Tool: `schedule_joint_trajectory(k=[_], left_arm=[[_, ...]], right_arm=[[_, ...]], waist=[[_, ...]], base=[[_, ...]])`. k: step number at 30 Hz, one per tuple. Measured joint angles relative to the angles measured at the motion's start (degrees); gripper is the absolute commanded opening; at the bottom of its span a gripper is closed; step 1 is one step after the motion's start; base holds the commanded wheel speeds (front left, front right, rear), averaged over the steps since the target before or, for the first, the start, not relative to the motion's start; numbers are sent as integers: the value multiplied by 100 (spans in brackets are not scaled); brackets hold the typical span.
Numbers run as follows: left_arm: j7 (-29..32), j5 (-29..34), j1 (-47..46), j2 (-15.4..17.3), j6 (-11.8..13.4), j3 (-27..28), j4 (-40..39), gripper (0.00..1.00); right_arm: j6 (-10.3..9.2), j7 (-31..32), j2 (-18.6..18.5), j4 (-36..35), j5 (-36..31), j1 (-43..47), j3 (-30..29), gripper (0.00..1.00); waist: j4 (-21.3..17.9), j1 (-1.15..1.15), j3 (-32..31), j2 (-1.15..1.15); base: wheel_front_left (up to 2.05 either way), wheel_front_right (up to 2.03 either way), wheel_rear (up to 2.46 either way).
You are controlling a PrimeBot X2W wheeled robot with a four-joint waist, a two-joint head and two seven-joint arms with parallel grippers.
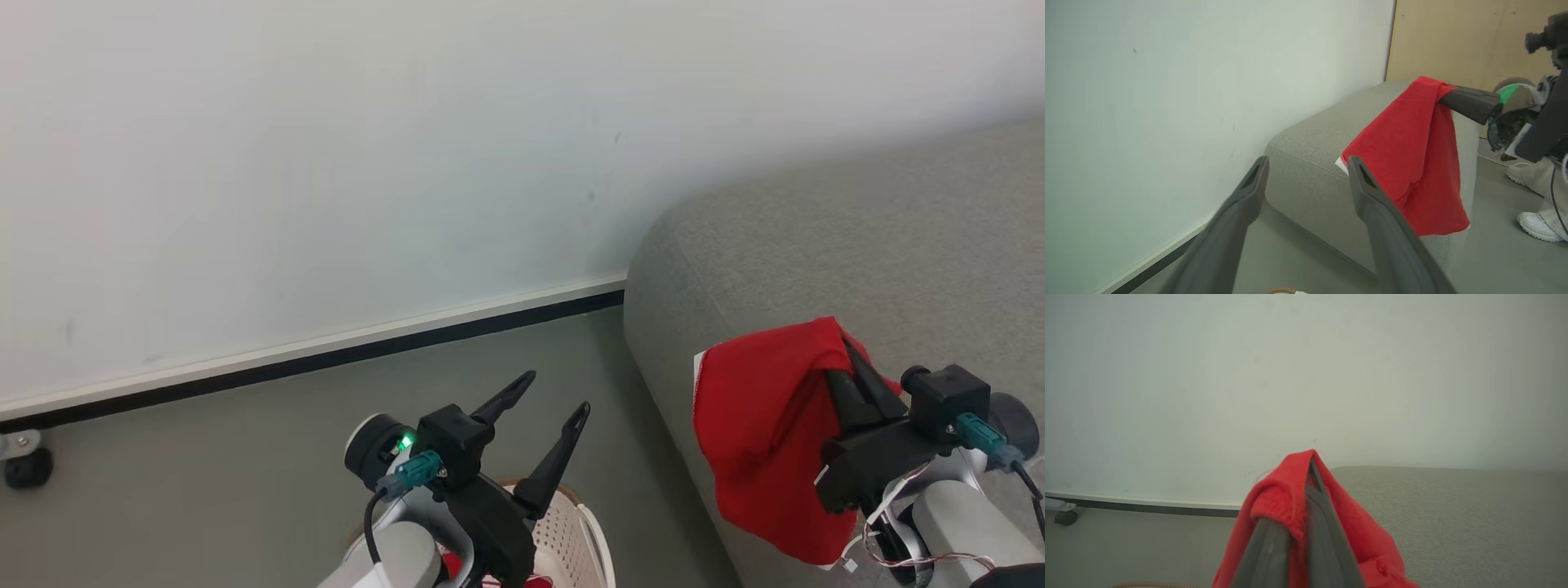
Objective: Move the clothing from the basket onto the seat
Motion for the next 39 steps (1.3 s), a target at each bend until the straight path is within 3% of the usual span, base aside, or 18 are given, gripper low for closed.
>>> schedule_joint_trajectory(k=[8, 21, 31, 39], left_arm=[[-26, 1, 255, -121, 1, -188, -216, 100], [-49, 80, 350, -186, 102, -318, -389, 100], [10, 154, 274, -191, 145, -368, -469, 100], [158, 303, -35, -10, 227, -309, -695, 100]], right_arm=[[-100, 0, -152, -512, -58, 106, -82, 0], [-101, -1, -310, -990, -110, 127, -159, 0], [-102, 0, -390, -993, -83, 83, -343, 0], [-41, 108, -314, -613, 125, -1307, -599, 0]], waist=[[-518, 0, 18, 0], [-1275, 0, 212, 0], [-1363, 0, 571, 0], [-1250, 1, 1010, 0]], base=[[0, 0, 0], [0, 0, 0], [0, 0, 0], [0, 0, 0]])
